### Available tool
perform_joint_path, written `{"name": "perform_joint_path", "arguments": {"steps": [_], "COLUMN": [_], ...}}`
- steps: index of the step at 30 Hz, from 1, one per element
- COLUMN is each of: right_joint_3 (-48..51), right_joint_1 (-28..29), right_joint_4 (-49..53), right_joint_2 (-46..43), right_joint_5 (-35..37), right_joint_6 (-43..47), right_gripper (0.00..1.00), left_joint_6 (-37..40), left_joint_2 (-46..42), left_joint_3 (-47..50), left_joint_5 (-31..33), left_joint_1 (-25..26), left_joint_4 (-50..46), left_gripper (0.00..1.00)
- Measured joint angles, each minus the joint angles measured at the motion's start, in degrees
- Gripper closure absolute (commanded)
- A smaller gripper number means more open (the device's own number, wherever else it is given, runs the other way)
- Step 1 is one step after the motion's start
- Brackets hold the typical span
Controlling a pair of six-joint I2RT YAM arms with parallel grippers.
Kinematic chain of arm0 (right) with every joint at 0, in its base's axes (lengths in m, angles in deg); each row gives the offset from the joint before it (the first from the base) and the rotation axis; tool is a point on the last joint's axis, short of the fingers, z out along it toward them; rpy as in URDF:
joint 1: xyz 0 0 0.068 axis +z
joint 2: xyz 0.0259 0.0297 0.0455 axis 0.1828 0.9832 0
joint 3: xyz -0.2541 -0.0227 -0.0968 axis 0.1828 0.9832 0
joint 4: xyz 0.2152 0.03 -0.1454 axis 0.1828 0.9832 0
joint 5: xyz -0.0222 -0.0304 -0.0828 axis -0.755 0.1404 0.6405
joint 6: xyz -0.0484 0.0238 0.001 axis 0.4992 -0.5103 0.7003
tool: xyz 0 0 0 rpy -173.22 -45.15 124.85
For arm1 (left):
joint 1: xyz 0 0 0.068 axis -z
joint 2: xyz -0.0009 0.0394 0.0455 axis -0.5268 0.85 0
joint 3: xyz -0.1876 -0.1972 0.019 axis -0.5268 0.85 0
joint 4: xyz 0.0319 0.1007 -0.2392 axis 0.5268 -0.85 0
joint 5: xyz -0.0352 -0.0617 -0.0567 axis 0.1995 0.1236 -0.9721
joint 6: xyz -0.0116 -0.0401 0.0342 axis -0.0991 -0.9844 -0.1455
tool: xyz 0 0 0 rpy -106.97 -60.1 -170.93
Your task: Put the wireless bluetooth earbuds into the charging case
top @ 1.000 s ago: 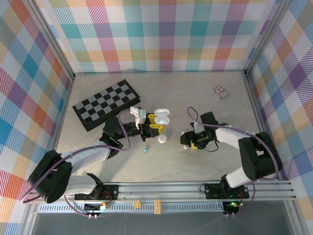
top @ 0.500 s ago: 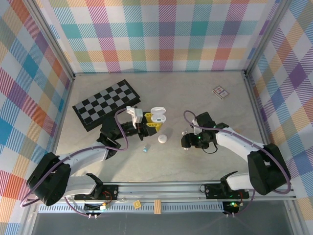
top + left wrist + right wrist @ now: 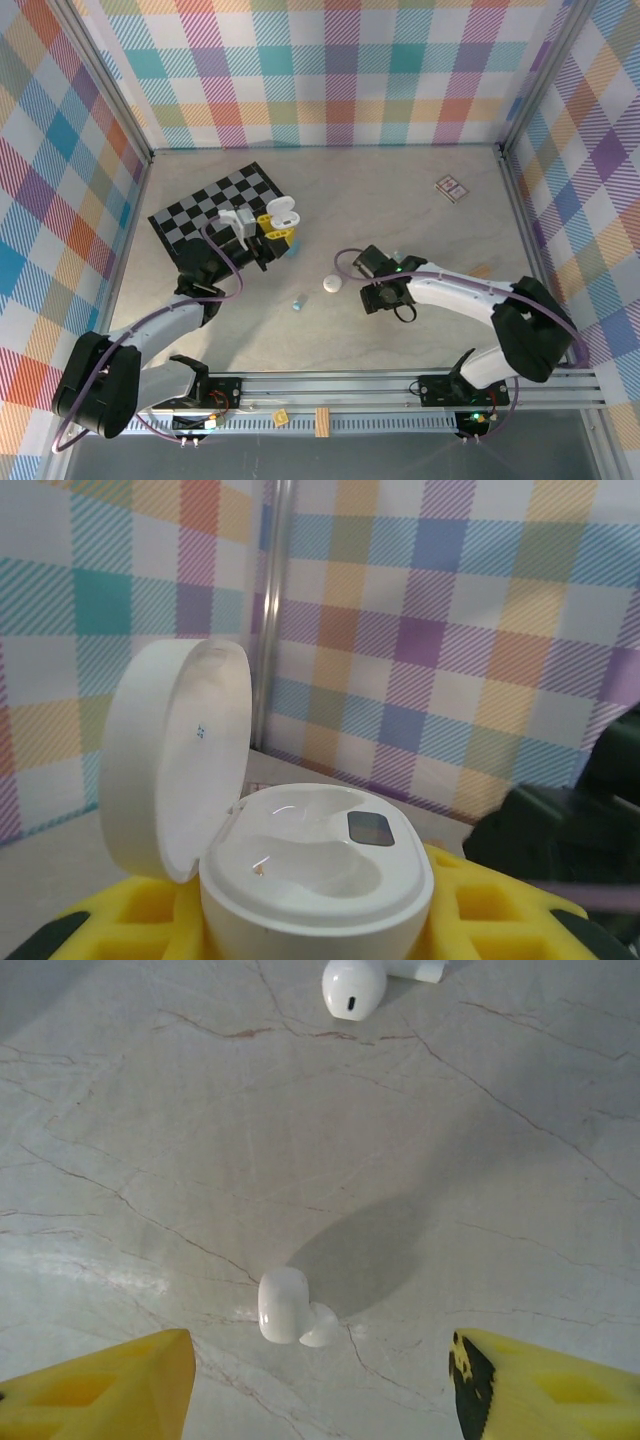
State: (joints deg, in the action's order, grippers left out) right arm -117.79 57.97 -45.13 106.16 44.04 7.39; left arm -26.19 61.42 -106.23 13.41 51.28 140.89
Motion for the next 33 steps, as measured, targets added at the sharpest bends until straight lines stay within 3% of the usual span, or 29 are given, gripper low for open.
{"name": "perform_joint_path", "arguments": {"steps": [5, 12, 33], "right_joint_3": [-3.69, -7.23, -8.96], "right_joint_1": [4.35, 6.82, 7.28], "right_joint_4": [2.51, 5.09, 8.28], "right_joint_2": [6.51, 12.37, 14.99], "right_joint_5": [6.51, 11.76, 14.45], "right_joint_6": [-1.31, -2.56, -6.36], "right_gripper": [0.35, 0.46, 0.60], "left_joint_6": [0.00, 0.07, -0.02], "left_joint_2": [-0.81, -1.64, -1.64], "left_joint_3": [0.00, 0.00, 0.00], "left_joint_5": [0.02, -0.07, -0.22], "left_joint_1": [-1.51, -1.79, -1.79], "left_joint_4": [-0.09, -1.31, -1.14], "left_gripper": [0.65, 0.65, 0.65]}}
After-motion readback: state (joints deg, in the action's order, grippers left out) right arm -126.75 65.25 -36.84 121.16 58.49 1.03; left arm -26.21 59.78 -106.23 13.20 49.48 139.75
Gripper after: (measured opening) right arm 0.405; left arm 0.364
